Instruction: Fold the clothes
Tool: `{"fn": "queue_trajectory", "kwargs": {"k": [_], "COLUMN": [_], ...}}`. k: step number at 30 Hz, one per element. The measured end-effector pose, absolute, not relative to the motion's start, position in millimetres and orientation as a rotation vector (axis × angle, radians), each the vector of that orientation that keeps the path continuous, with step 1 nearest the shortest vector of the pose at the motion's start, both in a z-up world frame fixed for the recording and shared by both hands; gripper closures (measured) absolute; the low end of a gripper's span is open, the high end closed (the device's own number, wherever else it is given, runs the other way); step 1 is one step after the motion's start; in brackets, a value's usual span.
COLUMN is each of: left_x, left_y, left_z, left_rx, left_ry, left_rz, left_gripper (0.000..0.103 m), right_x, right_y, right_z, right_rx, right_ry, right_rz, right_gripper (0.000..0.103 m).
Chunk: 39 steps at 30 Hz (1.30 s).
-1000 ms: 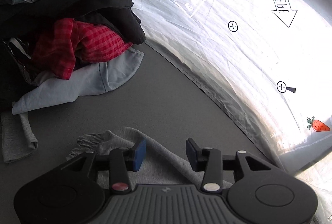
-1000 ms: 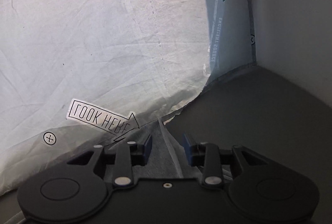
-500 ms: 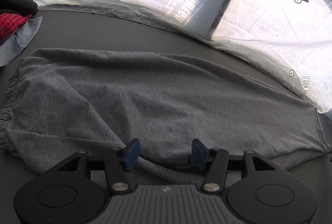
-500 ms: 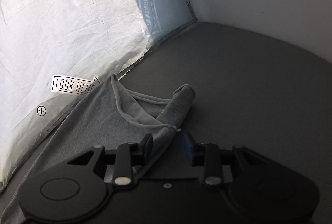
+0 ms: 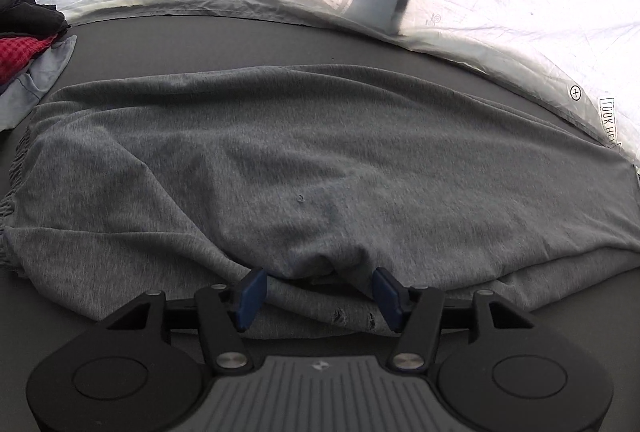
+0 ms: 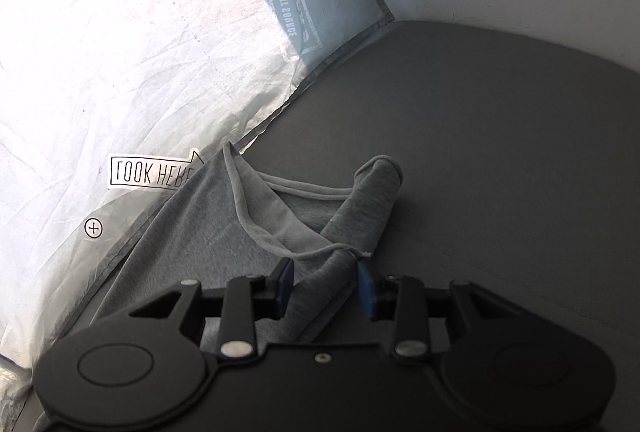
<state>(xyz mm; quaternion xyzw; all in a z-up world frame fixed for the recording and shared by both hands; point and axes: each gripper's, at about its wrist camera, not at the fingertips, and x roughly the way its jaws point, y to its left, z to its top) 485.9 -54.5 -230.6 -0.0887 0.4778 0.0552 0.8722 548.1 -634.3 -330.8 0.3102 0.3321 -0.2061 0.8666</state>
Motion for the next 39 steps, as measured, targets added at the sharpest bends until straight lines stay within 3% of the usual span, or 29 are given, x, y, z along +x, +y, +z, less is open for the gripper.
{"fn": "queue_trajectory", "kwargs": {"k": [5, 9, 11, 12, 13, 15, 24, 29, 31, 33, 35, 39], "left_x": [495.5, 505.9, 510.2, 511.7, 513.3, 511.4, 467.9, 451.1, 451.8, 451.4, 449.4, 444.4], "left_y": [-67.4, -75.1, -76.5, -75.1, -73.7, -69.5, -70.4, -88.1, -90.9, -89.1, -84.0, -69.4], "left_z": [-233.5, -242.2, -246.2, -247.3, -248.5, -244.8, -204.8, -228.8, -246.9, -255.7, -253.6, -247.2], "left_rx": [-0.064, -0.018, -0.012, -0.026, -0.040, -0.068, -0.099, -0.057, -0.058, -0.065, -0.103, -0.196], "left_ry": [0.975, 0.968, 0.967, 0.968, 0.970, 0.957, 0.958, 1.030, 1.083, 1.113, 1.105, 1.085], "left_rz": [0.089, 0.054, 0.050, 0.042, 0.034, 0.025, -0.129, -0.138, -0.127, -0.119, -0.136, -0.118], "left_gripper": [0.045, 0.045, 0.063, 0.092, 0.098, 0.099, 0.100, 0.097, 0.091, 0.091, 0.085, 0.064], "right_x": [548.8, 547.8, 548.8, 549.5, 550.3, 551.6, 551.2, 546.8, 548.5, 542.2, 531.4, 511.9], "right_y": [-638.9, -640.0, -639.2, -639.4, -640.0, -643.9, -688.8, -703.2, -700.5, -696.9, -693.5, -673.7], "right_z": [-330.4, -327.8, -324.9, -322.8, -320.5, -314.6, -298.6, -319.2, -330.0, -332.6, -328.3, -318.6], "right_rx": [0.648, 0.640, 0.613, 0.599, 0.586, 0.571, 0.602, 0.657, 0.619, 0.607, 0.622, 0.561], "right_ry": [0.672, 0.655, 0.647, 0.641, 0.634, 0.614, 0.549, 0.629, 0.700, 0.713, 0.692, 0.691], "right_rz": [-0.435, -0.426, -0.416, -0.411, -0.407, -0.405, -0.505, -0.574, -0.589, -0.609, -0.615, -0.593], "right_gripper": [0.102, 0.102, 0.102, 0.102, 0.102, 0.103, 0.103, 0.102, 0.101, 0.096, 0.081, 0.077]}}
